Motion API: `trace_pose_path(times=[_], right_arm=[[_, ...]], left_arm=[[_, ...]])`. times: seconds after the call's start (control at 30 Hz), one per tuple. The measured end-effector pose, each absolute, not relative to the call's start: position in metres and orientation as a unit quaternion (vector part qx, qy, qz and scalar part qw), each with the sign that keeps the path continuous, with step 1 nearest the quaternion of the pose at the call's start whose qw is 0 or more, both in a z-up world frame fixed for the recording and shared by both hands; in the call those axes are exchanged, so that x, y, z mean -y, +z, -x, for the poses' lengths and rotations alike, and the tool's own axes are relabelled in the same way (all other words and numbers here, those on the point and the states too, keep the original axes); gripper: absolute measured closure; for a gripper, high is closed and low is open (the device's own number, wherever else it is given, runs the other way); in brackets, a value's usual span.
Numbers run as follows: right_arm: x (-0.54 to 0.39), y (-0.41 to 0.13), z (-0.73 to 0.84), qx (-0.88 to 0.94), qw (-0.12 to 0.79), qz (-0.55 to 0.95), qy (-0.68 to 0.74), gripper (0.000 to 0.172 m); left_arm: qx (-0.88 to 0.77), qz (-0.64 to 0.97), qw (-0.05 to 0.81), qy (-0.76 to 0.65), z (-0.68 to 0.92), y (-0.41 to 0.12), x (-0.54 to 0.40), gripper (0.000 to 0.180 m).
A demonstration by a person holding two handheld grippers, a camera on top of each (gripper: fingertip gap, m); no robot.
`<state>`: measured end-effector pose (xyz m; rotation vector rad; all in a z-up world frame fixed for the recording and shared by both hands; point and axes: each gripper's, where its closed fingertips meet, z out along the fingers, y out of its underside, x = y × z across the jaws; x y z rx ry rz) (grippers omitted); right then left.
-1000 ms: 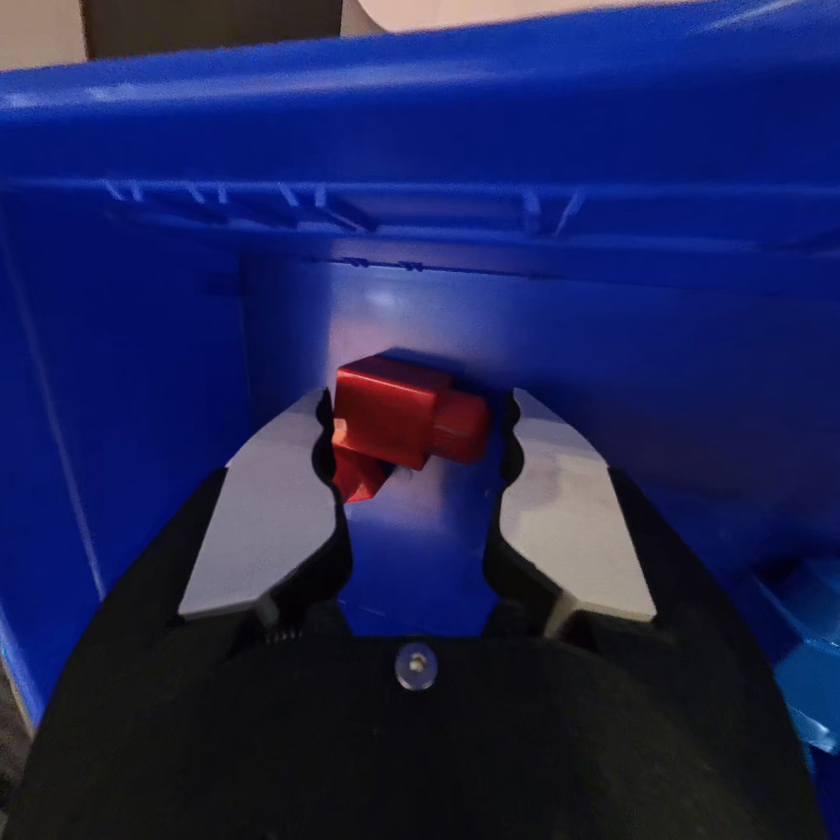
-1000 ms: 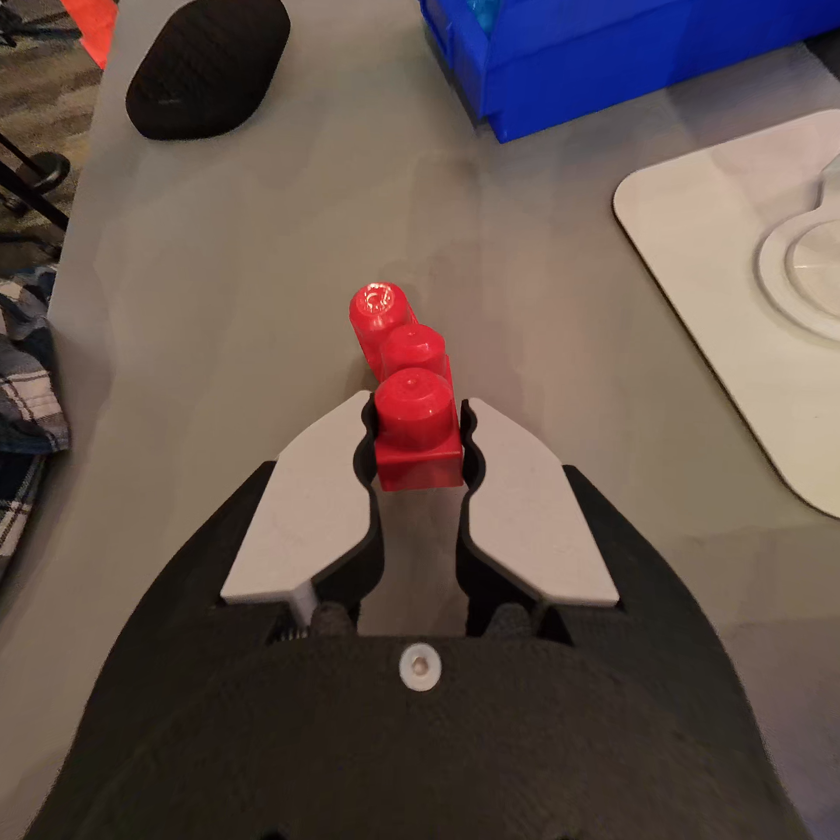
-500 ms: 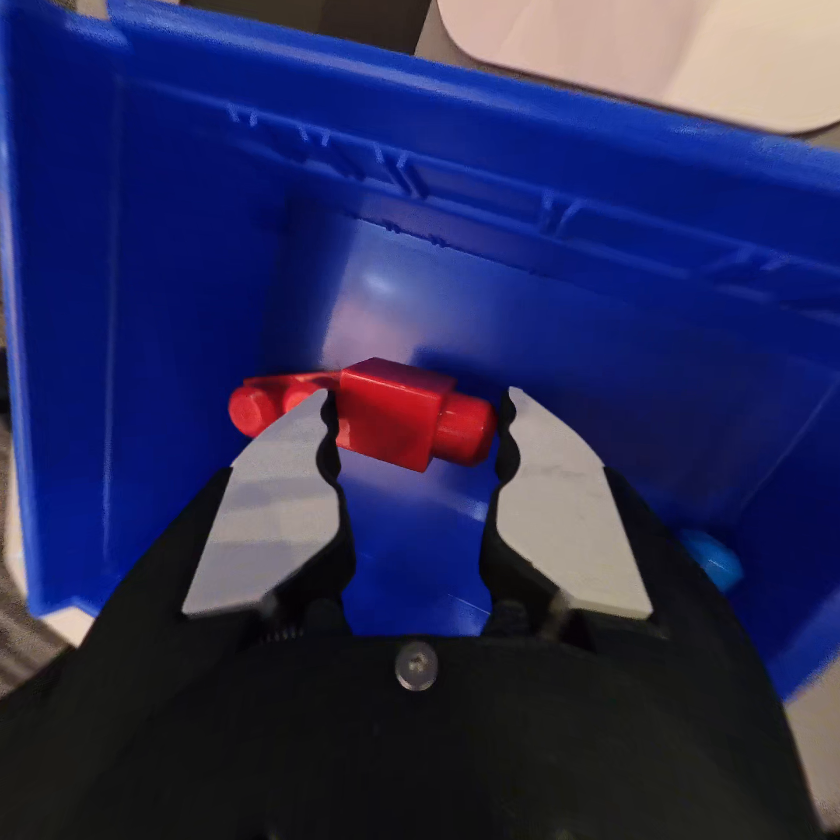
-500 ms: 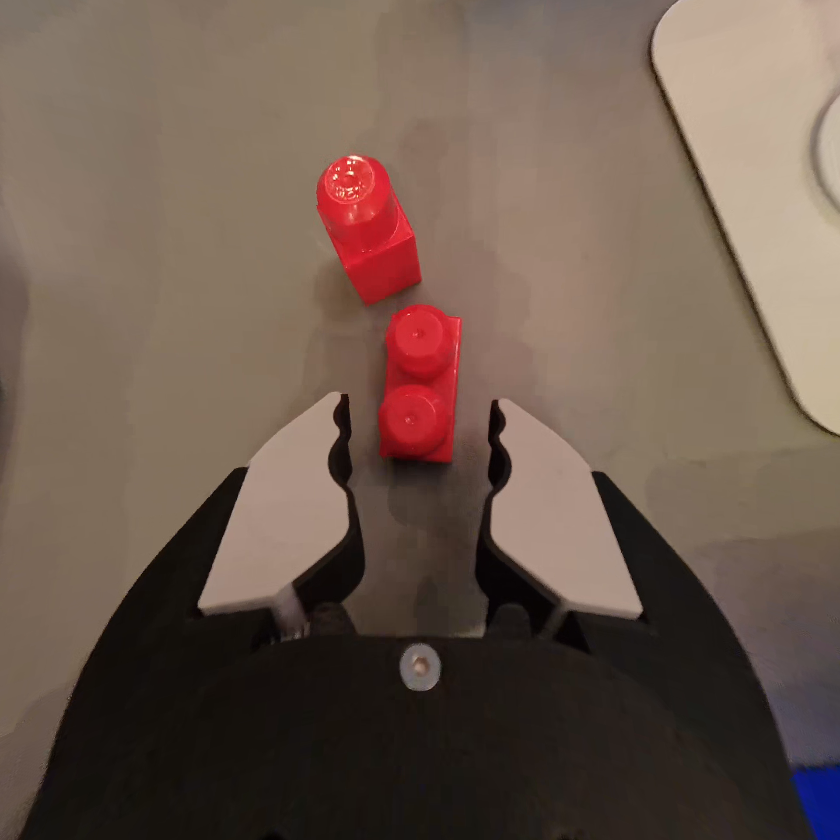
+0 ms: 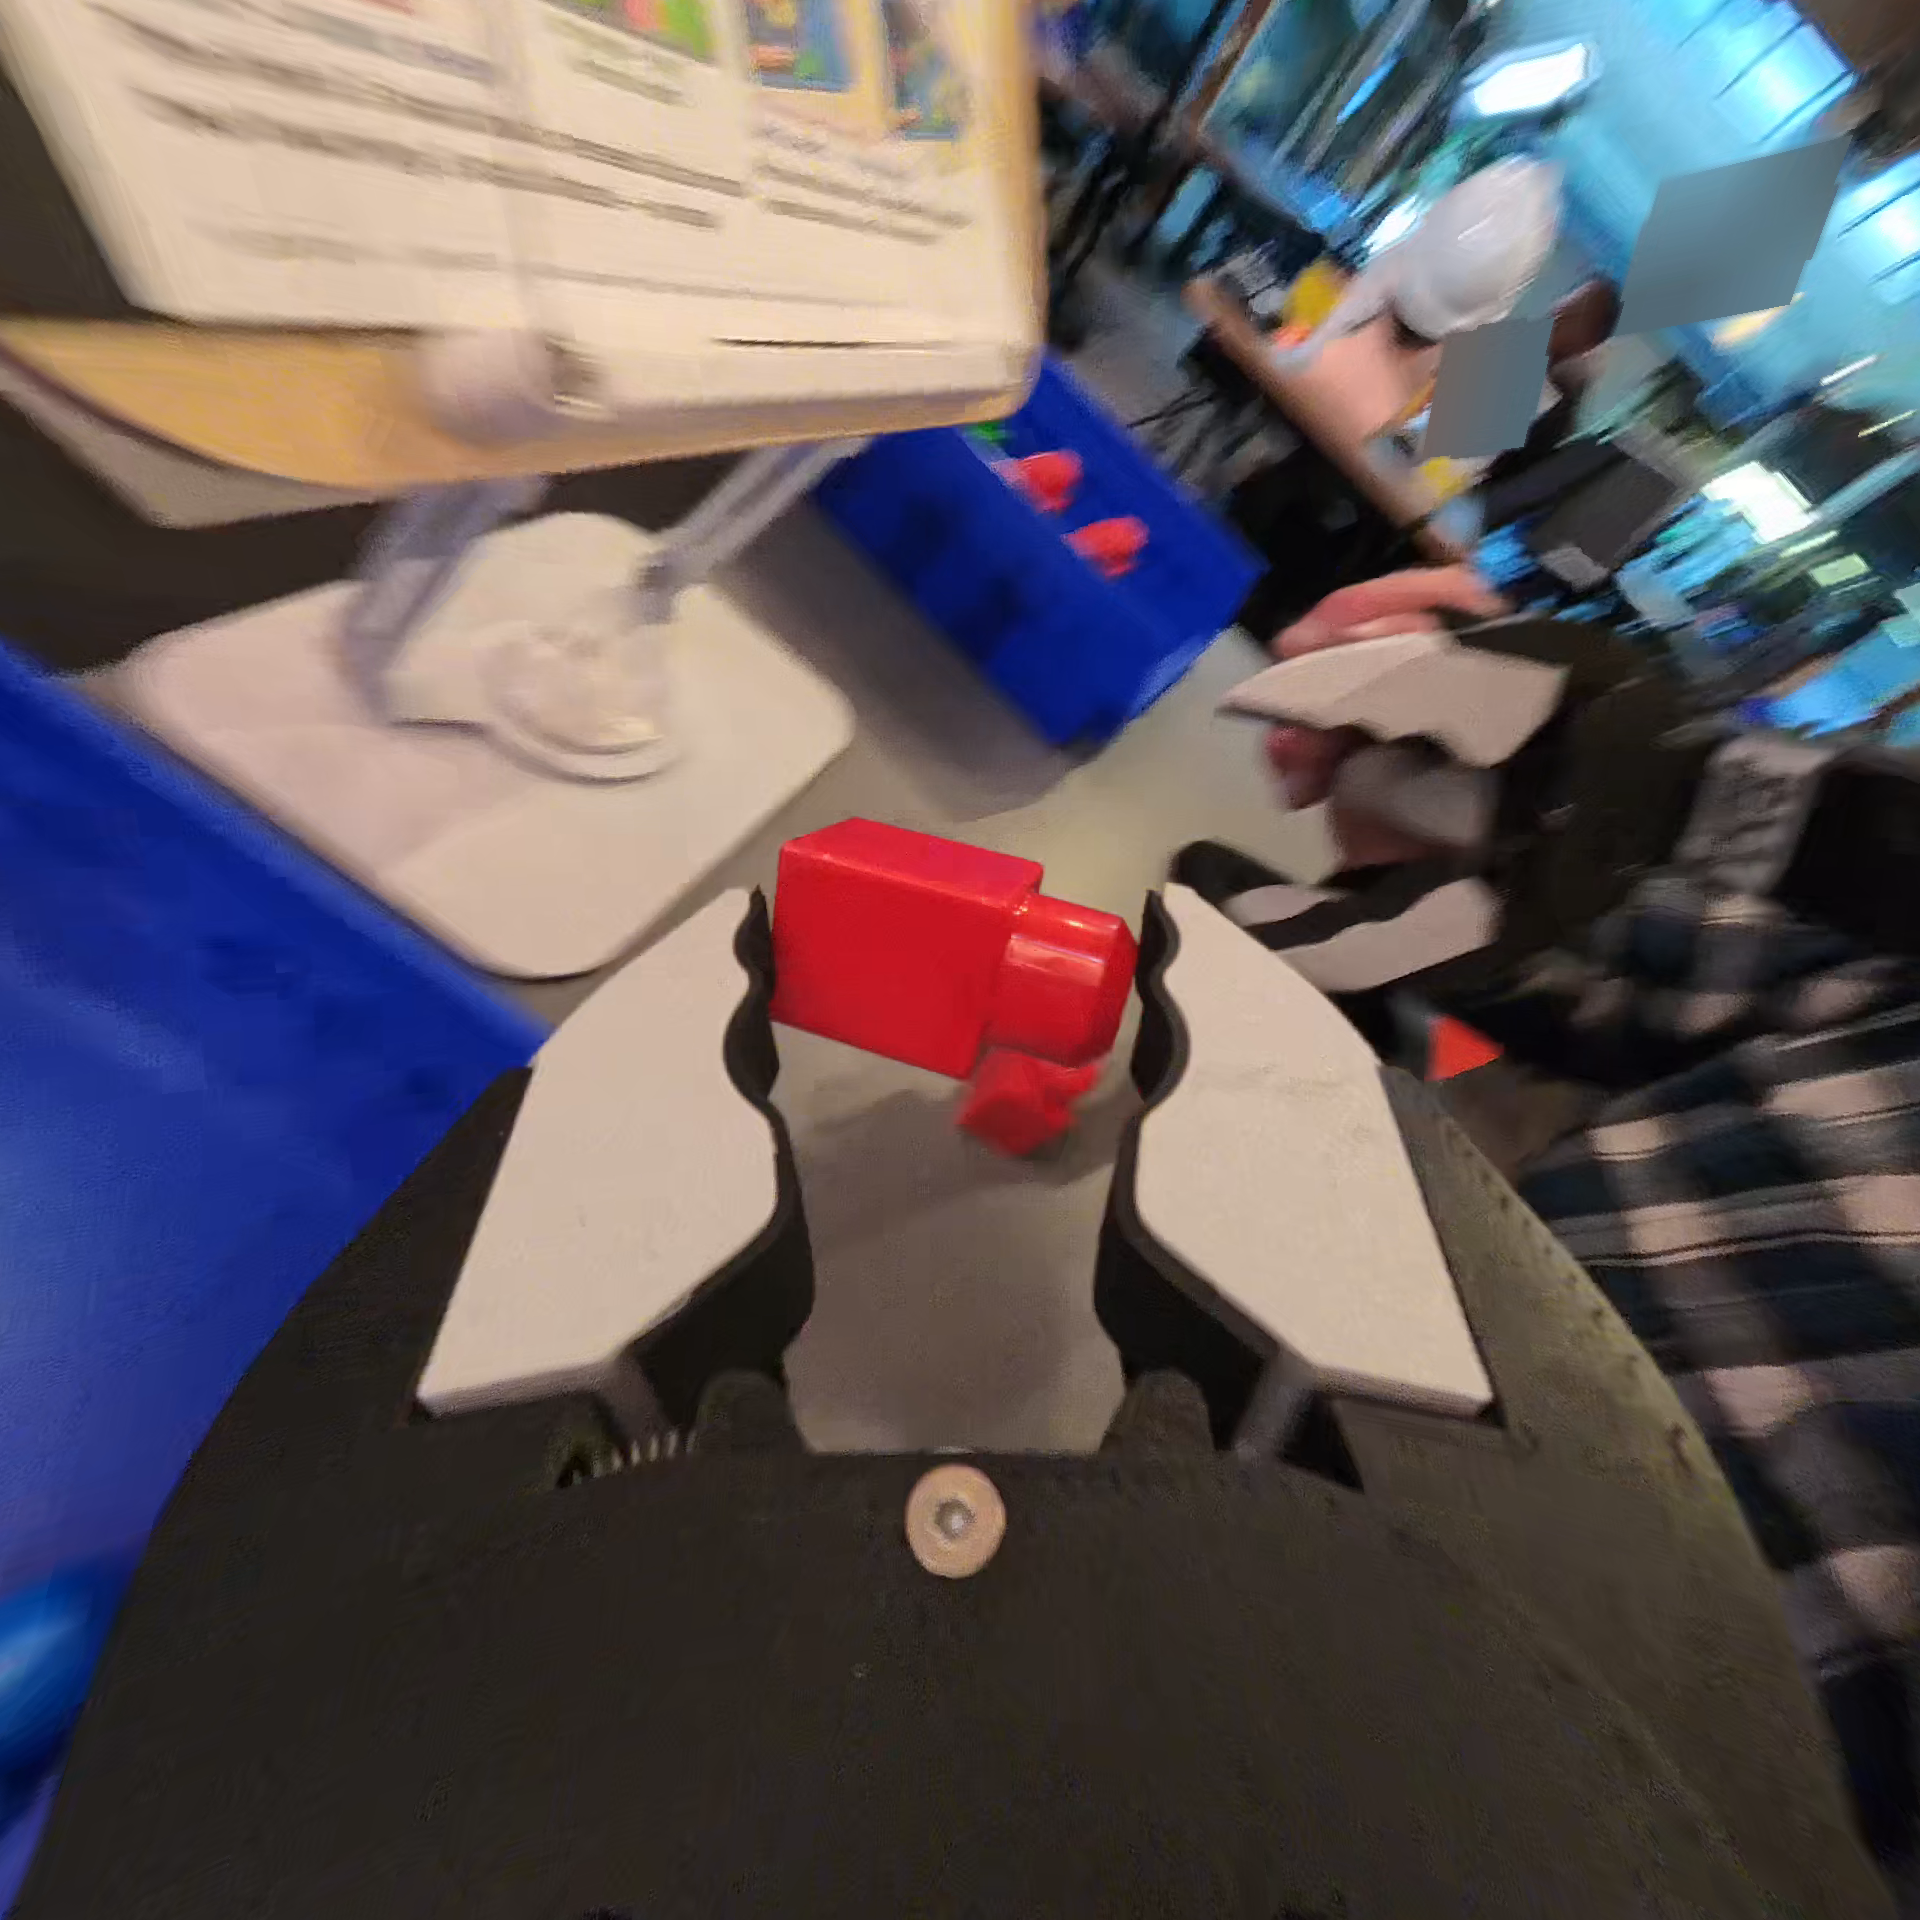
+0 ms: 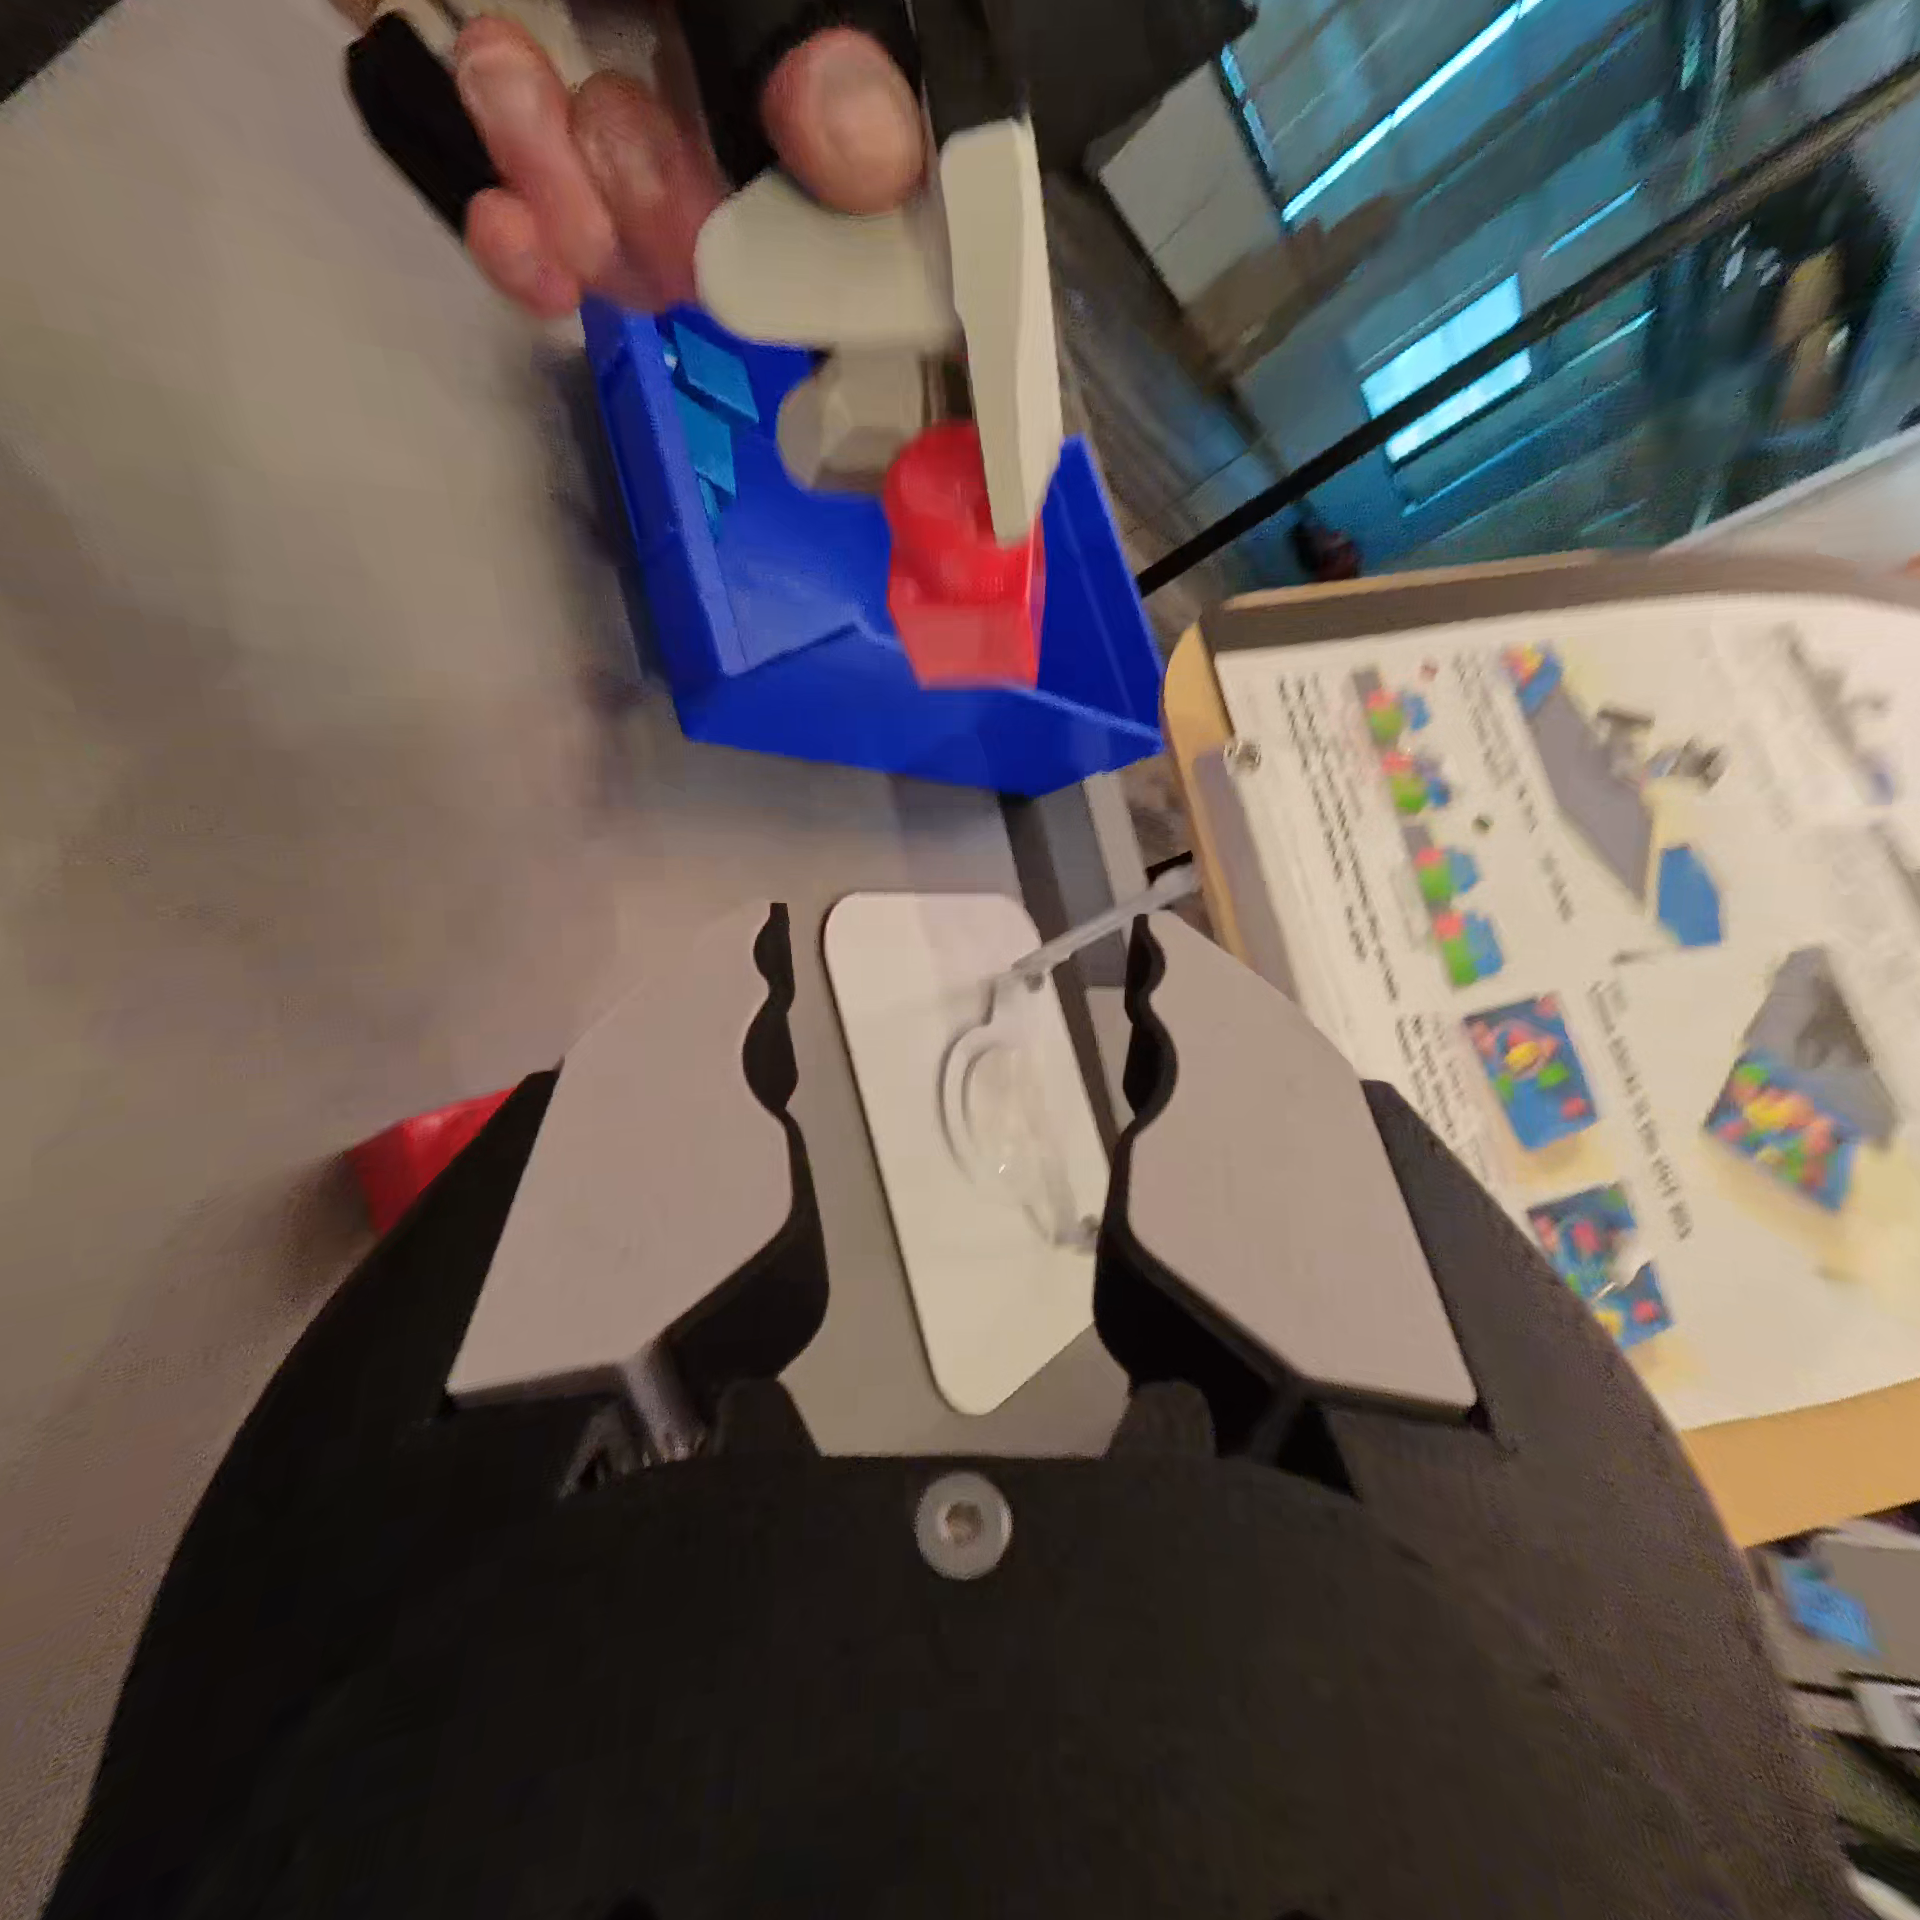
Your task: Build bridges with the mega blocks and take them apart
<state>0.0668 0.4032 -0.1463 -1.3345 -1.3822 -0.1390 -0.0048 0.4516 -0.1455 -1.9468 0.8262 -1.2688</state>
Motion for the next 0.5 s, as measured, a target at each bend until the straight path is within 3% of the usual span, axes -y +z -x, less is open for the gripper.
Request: trace_pose_path(times=[0.23, 0.3, 0.5], right_arm=[[-0.372, -0.154, -0.045, 0.637, 0.580, 0.491, -0.129, 0.114], [-0.359, -0.165, -0.047, 0.655, 0.565, 0.483, -0.134, 0.133], [-0.326, -0.169, -0.066, 0.641, 0.559, 0.521, -0.071, 0.134]], left_arm=[[-0.246, 0.705, 0.248, -0.617, -0.059, -0.154, -0.365, 0.114], [-0.226, 0.703, 0.235, -0.632, -0.067, -0.160, -0.354, 0.115], [-0.232, 0.681, 0.189, -0.669, -0.083, -0.164, -0.319, 0.114]])
